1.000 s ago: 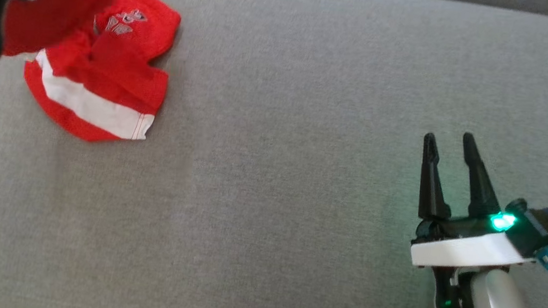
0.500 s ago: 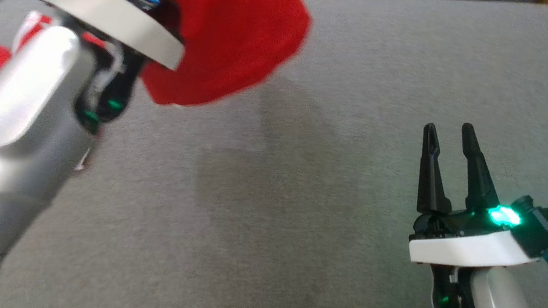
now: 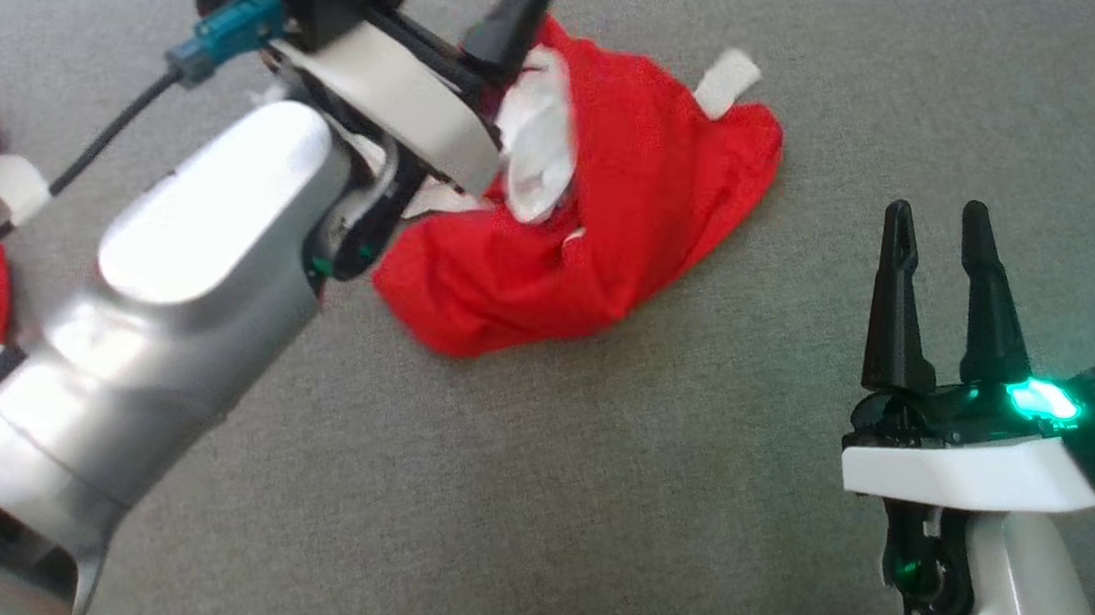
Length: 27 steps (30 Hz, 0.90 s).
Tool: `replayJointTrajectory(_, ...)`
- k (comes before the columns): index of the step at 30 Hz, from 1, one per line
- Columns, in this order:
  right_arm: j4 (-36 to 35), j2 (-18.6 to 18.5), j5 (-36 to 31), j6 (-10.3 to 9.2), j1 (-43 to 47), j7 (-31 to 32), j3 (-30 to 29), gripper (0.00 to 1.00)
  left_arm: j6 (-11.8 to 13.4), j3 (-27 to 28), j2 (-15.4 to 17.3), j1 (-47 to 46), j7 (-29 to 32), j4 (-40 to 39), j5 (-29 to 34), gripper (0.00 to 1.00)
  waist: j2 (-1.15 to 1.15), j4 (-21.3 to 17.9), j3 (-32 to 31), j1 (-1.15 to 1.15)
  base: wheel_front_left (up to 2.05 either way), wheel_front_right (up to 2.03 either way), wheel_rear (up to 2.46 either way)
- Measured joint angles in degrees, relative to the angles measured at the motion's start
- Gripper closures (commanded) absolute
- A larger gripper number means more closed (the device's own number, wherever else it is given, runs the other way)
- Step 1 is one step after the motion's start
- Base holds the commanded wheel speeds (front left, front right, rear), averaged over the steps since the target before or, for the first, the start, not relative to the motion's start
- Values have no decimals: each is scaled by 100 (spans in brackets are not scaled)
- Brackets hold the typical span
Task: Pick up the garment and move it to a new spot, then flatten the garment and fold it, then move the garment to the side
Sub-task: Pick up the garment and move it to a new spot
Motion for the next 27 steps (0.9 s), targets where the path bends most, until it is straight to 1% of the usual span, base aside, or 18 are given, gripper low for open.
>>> replayJointTrajectory(1,0,0,0,0,0,0,0,0,0,0,0,0,0,0,0,0,0,0,0,0,0,0,0)
replayJointTrajectory(2,0,0,0,0,1,0,-21,0,-36,21,19,-50,-160,214,4,0,0,16,40,1,0,0,0)
replayJointTrajectory(5,8,0,-23,0,1,0,-52,0,-100,89,111,-18,-410,430,25,0,0,160,29,0,0,0,0)
replayJointTrajectory(9,46,1,-155,0,21,0,-119,0,-104,305,353,255,-691,506,5,0,0,448,-61,-1,0,0,0)
replayJointTrajectory(13,137,0,-330,0,73,0,-171,0,-98,568,576,913,-795,377,5,0,0,783,-203,-1,0,0,0)
replayJointTrajectory(16,167,1,-433,0,196,0,-207,0,-85,842,690,1598,-802,8,172,0,0,1037,-330,-1,0,0,0)
replayJointTrajectory(17,185,1,-450,0,238,0,-222,0,-38,959,717,1840,-802,-157,261,0,0,1115,-374,-1,0,0,0)
replayJointTrajectory(19,225,1,-467,0,302,0,-248,0,3,1207,731,2336,-803,-471,398,0,0,1246,-464,-1,0,0,0)
replayJointTrajectory(22,244,1,-512,0,381,0,-320,0,2,1515,681,3148,-803,-886,588,0,0,1403,-610,-2,0,0,0)
replayJointTrajectory(27,321,2,-516,0,611,0,-380,0,-55,1815,354,4239,-802,-1257,1042,0,0,1599,-845,-2,0,0,0)
